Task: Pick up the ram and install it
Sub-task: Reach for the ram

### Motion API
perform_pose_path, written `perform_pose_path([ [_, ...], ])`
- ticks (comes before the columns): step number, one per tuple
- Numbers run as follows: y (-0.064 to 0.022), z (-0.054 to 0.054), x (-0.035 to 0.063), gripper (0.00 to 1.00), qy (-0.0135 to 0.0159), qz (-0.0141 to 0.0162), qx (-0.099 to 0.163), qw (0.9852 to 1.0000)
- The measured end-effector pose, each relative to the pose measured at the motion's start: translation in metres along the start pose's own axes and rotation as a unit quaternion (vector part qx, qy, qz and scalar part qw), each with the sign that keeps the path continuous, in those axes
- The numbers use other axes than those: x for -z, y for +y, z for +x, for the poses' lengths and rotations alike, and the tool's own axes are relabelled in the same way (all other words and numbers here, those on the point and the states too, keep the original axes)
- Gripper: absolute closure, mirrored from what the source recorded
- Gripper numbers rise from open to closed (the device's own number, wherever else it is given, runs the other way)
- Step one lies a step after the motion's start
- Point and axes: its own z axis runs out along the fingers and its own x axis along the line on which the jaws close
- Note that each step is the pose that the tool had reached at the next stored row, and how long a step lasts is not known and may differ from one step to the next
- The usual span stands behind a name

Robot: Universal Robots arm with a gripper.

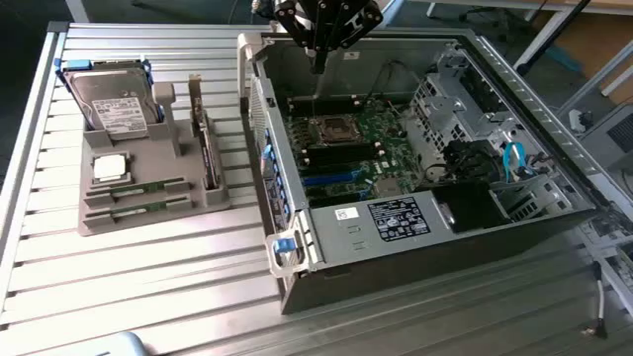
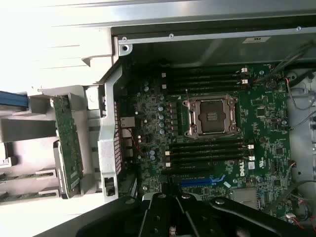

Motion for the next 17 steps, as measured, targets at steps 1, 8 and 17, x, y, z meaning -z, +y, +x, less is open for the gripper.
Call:
perform_pose_path([
  [1,0.0000,0.0000,0.0000,0.89,0.0000,0.0000,0.000,1.0000],
  [8,-0.0001,0.0012,0.0000,0.89,0.0000,0.0000,0.000,1.0000],
  [17,-0.0006,0.0080,0.0003,0.89,0.0001,0.0001,0.000,1.0000],
])
